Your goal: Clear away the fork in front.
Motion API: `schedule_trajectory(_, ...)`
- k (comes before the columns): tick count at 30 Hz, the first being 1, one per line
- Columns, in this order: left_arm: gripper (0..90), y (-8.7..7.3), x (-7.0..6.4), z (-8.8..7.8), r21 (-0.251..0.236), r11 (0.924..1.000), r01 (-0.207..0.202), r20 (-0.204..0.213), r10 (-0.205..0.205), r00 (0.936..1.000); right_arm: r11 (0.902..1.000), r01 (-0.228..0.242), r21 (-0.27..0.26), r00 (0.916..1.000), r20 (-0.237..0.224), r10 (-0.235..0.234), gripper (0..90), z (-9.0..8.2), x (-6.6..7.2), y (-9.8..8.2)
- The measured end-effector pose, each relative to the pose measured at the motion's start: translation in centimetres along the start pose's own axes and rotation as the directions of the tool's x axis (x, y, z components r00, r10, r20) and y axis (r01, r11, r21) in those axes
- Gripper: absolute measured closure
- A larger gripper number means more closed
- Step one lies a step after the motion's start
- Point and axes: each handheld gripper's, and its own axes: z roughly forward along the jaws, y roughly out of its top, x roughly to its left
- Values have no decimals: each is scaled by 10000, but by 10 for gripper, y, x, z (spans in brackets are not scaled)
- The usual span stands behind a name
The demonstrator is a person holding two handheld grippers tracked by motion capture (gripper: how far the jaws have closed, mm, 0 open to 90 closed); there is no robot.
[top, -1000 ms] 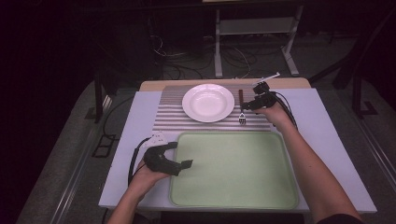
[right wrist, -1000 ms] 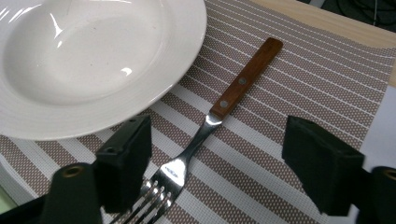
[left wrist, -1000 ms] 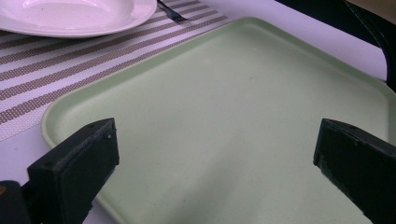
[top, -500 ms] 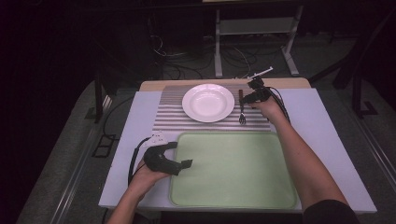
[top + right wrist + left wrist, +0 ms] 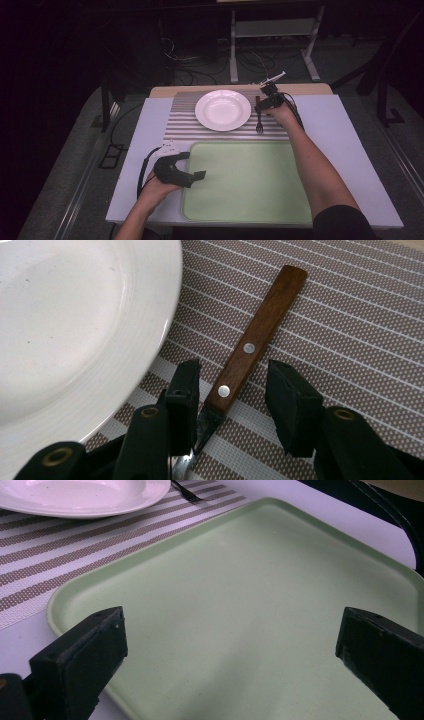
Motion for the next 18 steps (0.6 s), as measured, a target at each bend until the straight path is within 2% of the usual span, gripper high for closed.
schedule_trajectory(7, 0, 0, 1, 0, -7, 10000, 11, -24, -11, 10000, 9998, -13, 181, 10000, 62, 12, 580, 7, 4, 5)
schedule_trajectory(13, 0, 0, 0, 0, 7, 10000, -6, -12, 6, 10000, 9988, -77, 488, 9996, 290, 63, 605, 13, 4, 5)
schedule_trajectory(18, 0, 0, 0, 0, 15, 10000, -9, -14, 9, 10000, 9982, -107, 595, 9994, 326, 88, 615, 13, 3, 6)
